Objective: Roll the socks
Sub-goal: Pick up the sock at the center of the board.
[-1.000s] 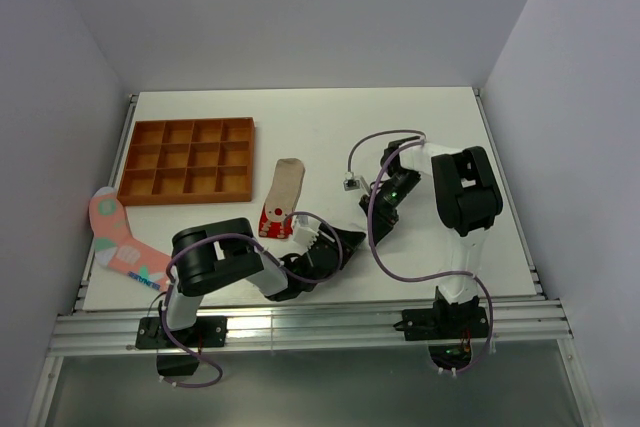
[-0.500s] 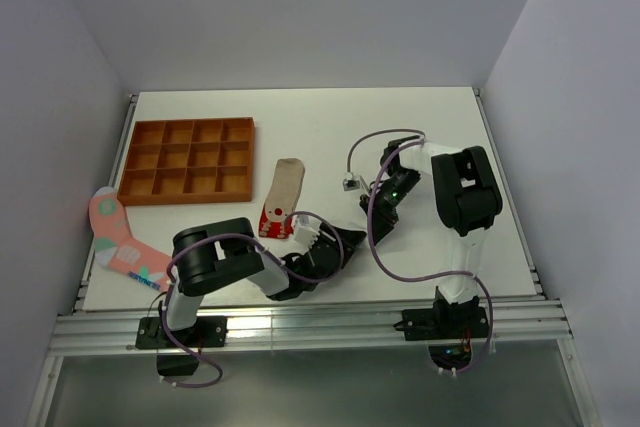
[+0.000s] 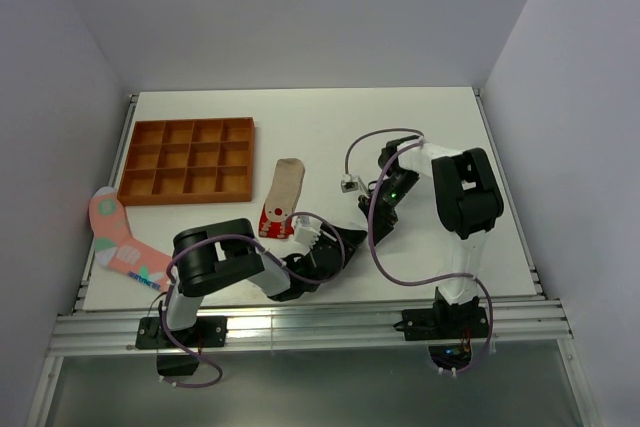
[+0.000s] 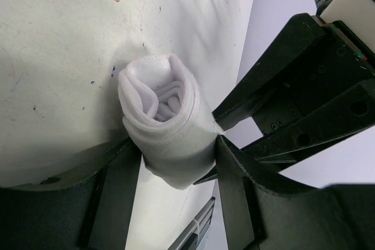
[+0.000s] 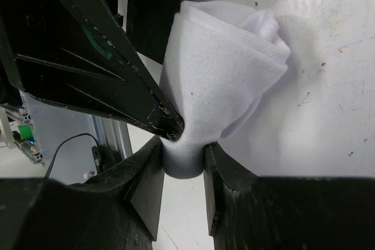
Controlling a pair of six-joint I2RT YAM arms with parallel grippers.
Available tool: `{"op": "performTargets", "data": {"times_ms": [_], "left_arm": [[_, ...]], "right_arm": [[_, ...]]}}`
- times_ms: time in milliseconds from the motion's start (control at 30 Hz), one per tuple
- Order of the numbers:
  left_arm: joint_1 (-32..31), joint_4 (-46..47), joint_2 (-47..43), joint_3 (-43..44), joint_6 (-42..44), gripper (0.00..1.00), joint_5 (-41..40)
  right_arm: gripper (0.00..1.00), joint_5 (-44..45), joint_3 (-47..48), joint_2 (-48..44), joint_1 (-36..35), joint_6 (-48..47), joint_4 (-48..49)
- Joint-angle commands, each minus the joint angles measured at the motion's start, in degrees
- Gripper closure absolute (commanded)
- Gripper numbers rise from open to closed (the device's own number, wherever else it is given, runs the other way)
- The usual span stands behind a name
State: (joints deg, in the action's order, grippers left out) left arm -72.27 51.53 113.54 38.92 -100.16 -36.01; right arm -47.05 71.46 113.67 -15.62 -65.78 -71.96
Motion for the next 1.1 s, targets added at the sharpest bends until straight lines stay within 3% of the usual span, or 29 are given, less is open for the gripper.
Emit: {"op": "performTargets", "data": {"times_ms": [0, 367, 567, 833, 1000, 1067], "left_arm": [[-0.24, -2.48, 1.69, 1.78, 0.40, 0.42, -0.99], [-0.33, -0.64, 1.69, 1.34, -0.04, 0.44, -2.31], [-0.33, 0.85, 1.95, 0.99, 0.49, 0.50, -2.31], [-0.33, 3.14, 1.78, 0.46, 1.37, 0.73, -1.87], [-0.33, 2.88, 0.64, 0.46, 3.13, 1.00, -1.26], [-0.33, 2.44, -0.06, 0.28, 3.83, 1.00, -1.08]], "right_arm": [[0.87, -6.39, -0.62, -4.07, -1.96, -1.19, -10.74], [0.87, -6.39, -2.91, -6.26, -3.63, -2.78, -10.74], [0.87, -6.74, -3.43, -7.41, -4.42, -2.78, -10.92], [0.87, -6.57, -3.96, -8.81, -5.83, -2.87, -10.92], [0.86, -6.39, -3.52, -9.95, -6.09, -1.81, -10.65], [0.83, -5.95, -3.35, -10.83, -6.09, -0.06, -9.25]]}}
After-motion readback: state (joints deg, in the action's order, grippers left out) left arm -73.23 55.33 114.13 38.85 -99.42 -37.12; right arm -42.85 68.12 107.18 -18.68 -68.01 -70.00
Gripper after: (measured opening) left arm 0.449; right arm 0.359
